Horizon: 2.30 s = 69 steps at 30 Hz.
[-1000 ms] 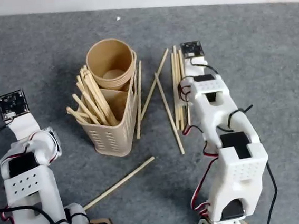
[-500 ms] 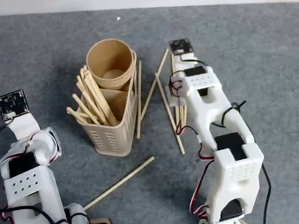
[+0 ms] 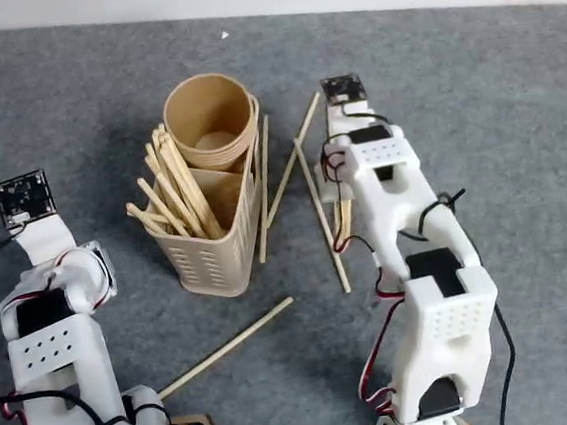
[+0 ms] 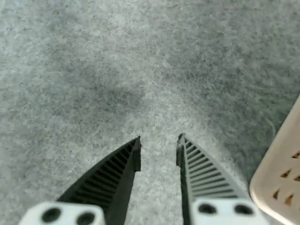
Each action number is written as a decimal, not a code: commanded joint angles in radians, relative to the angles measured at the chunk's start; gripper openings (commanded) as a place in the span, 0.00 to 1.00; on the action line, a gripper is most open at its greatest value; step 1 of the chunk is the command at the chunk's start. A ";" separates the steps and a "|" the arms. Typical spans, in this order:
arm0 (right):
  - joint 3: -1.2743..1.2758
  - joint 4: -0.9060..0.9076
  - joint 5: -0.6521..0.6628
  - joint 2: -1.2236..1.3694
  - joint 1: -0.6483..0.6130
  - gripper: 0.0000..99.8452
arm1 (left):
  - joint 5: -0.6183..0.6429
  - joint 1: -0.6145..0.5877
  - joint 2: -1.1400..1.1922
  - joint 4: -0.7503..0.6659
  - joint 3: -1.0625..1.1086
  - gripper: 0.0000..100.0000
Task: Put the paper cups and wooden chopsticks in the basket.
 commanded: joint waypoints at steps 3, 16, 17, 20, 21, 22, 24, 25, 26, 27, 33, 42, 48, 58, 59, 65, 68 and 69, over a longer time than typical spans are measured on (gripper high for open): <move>0.007 0.028 -0.008 0.042 0.050 0.01 | 0.006 0.012 -0.008 -0.015 -0.005 0.16; -0.022 0.094 -0.011 0.050 0.085 0.09 | 0.006 0.012 -0.008 -0.015 -0.005 0.16; -0.030 0.102 -0.011 0.050 0.085 0.12 | 0.006 0.012 -0.008 -0.015 -0.005 0.16; -0.041 0.114 -0.011 0.050 0.081 0.14 | 0.006 0.012 -0.008 -0.015 -0.005 0.16; -0.041 0.114 -0.008 0.050 0.081 0.14 | 0.006 0.012 -0.008 -0.015 -0.005 0.16; -0.041 0.114 -0.008 0.051 0.081 0.14 | 0.006 0.012 -0.008 -0.015 -0.005 0.16; -0.041 0.113 -0.008 0.051 0.081 0.14 | 0.006 0.010 -0.008 -0.015 -0.005 0.16; -0.041 0.113 -0.008 0.051 0.081 0.14 | 0.006 0.010 -0.008 -0.015 -0.005 0.16; -0.041 0.111 -0.006 0.051 0.081 0.14 | 0.006 0.010 -0.008 -0.015 -0.005 0.16; -0.041 0.111 -0.005 0.053 0.079 0.14 | 0.006 0.010 -0.008 -0.015 -0.005 0.16; -0.039 0.113 -0.003 0.051 0.079 0.01 | 0.006 0.010 -0.008 -0.015 -0.007 0.16; -0.039 0.150 -0.055 -0.157 0.091 0.01 | 0.006 0.010 -0.008 -0.015 -0.007 0.16; -0.038 0.150 -0.097 -0.627 0.042 0.01 | 0.006 0.010 -0.008 -0.015 -0.005 0.16; 0.091 -0.133 -0.135 -1.087 -0.314 0.01 | 0.006 0.012 -0.008 -0.015 -0.005 0.16; 0.128 -0.200 -0.127 -1.113 -0.357 0.01 | 0.006 0.012 -0.008 -0.015 -0.005 0.16; 0.498 -0.665 -0.008 -1.224 -0.536 0.01 | 0.006 0.010 -0.008 -0.015 -0.005 0.16; 0.736 -0.908 -0.003 -1.224 -0.552 0.01 | 0.006 0.010 -0.008 -0.015 0.002 0.16; 0.803 -0.974 -0.003 -1.218 -0.558 0.01 | 0.006 0.010 -0.008 -0.018 0.008 0.16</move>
